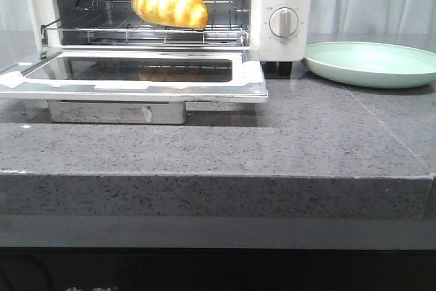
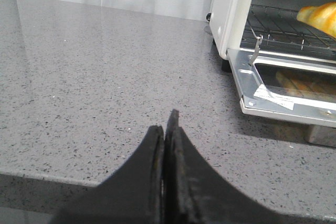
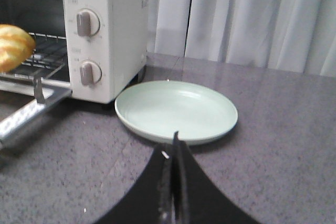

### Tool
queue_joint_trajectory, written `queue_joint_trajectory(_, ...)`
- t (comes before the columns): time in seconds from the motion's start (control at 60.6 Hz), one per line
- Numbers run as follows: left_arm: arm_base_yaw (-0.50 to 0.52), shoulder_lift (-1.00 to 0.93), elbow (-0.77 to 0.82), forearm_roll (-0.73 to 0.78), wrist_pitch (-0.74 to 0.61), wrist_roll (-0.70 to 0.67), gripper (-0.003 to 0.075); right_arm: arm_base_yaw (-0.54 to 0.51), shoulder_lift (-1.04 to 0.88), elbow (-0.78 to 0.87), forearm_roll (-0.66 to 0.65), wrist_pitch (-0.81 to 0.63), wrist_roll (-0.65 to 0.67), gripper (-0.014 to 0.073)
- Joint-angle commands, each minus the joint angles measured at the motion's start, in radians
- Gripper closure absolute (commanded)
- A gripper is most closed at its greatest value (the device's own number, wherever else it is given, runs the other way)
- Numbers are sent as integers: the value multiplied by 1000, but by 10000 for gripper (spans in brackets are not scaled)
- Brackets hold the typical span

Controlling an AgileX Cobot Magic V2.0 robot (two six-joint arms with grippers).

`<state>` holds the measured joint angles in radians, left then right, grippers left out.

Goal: Put bread in oven

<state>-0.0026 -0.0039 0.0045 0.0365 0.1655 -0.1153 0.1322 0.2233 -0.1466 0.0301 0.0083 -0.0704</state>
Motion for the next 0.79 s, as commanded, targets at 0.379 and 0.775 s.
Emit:
queue_joint_trajectory(0.379, 0, -18, 6, -9, -91, -10, 741, -141, -213, 167, 115, 22, -18, 660)
queue_joint_trajectory(0.775, 0, -18, 6, -9, -91, -10, 741, -171, -256, 167, 130, 68, -18, 660)
